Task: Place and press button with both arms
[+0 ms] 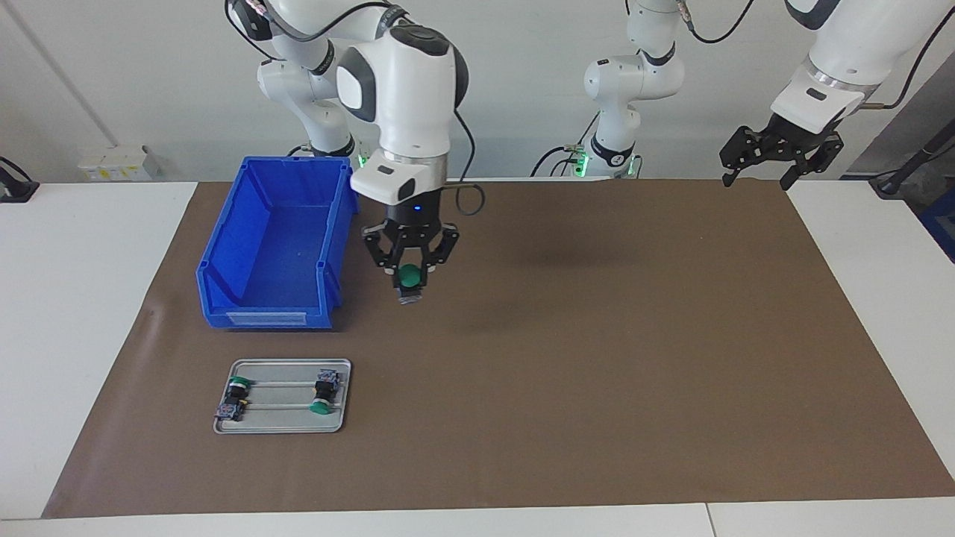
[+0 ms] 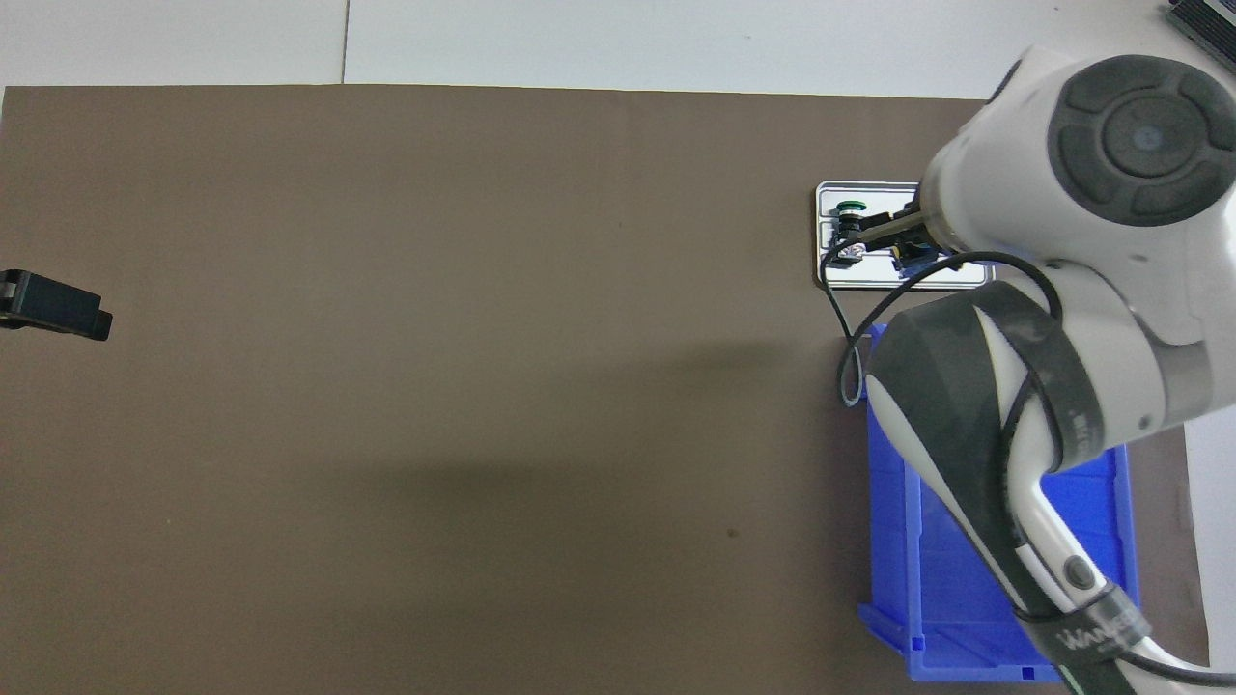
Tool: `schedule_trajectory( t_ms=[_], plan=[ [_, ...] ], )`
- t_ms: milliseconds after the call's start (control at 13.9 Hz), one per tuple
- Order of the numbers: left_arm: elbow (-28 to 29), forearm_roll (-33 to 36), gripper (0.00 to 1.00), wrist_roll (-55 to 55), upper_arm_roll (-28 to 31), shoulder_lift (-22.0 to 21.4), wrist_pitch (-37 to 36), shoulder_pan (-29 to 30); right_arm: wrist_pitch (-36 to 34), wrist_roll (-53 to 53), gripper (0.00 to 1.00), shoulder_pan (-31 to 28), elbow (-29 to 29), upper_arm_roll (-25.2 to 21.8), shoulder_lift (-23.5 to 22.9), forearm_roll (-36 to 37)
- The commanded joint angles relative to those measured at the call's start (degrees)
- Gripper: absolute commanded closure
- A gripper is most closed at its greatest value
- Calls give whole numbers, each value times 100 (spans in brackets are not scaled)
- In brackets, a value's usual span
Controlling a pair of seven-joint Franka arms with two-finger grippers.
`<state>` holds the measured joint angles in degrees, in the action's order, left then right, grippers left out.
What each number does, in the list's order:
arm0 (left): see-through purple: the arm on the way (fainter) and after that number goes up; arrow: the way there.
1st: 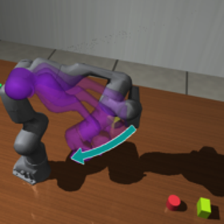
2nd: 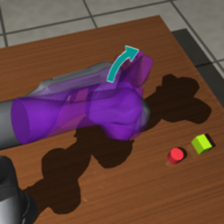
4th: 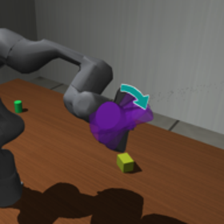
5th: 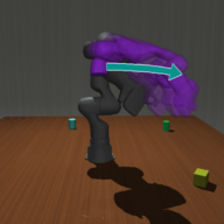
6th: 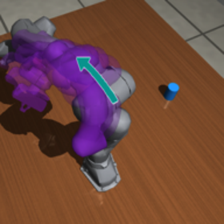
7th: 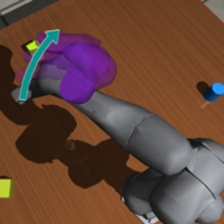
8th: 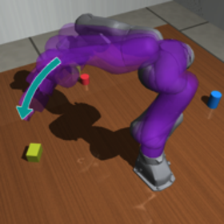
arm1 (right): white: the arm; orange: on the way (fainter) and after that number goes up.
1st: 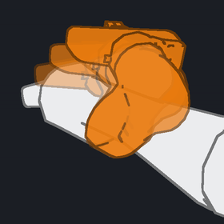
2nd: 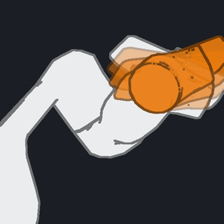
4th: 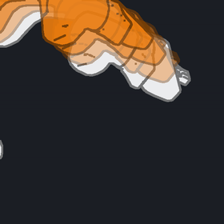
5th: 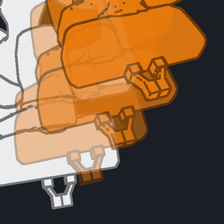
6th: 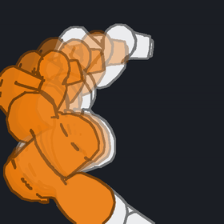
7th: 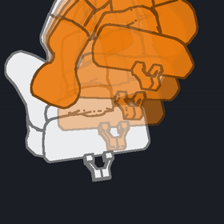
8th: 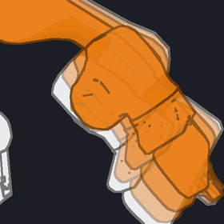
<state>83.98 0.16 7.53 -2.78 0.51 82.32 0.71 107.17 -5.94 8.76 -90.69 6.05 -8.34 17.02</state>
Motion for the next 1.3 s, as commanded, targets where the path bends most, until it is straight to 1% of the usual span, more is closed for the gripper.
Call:
schedule_trajectory(
  t_ms=[0,144,216,289,433,505,577,649,721,866,938,1226],
  plan=[
    [189,-51,0,-6,-30,-175,-23,70,260,680,100,12,-949,-559,526,-217],
    [189,-51,0,-6,-30,-183,-23,70,409,1190,100,12,-1545,-1025,797,-540],
    [189,-51,0,-6,-30,-183,-23,70,601,1227,100,12,-1922,-1175,973,-664],
    [189,-51,0,-6,-30,-183,-23,70,864,1227,100,12,-2370,-1281,1175,-744],
    [189,-51,0,-6,-30,-175,-23,70,1793,1218,100,12,-3406,-1457,1596,-797],
    [189,-51,0,-6,-30,-175,-23,70,2085,1184,100,12,-3768,-1492,1755,-797],
    [189,-51,0,-6,-30,-175,-23,61,2201,1140,100,12,-3963,-1545,1852,-797],
    [189,-51,0,-6,-30,-183,-23,70,2246,1105,100,12,-4061,-1615,1880,-815],
    [189,-51,0,-6,-30,-175,-23,70,2438,1104,100,12,-4192,-1642,1880,-841],
    [189,-51,0,-6,-30,-175,-23,70,3271,1104,100,12,-4613,-1651,1801,-841],
    [189,-51,0,-6,-30,-175,-23,70,3432,1096,100,12,-4720,-1660,1775,-841],
    [189,-51,0,-6,-30,-183,-23,61,3749,1095,100,3,-4773,-1721,1581,-841]
  ],
)
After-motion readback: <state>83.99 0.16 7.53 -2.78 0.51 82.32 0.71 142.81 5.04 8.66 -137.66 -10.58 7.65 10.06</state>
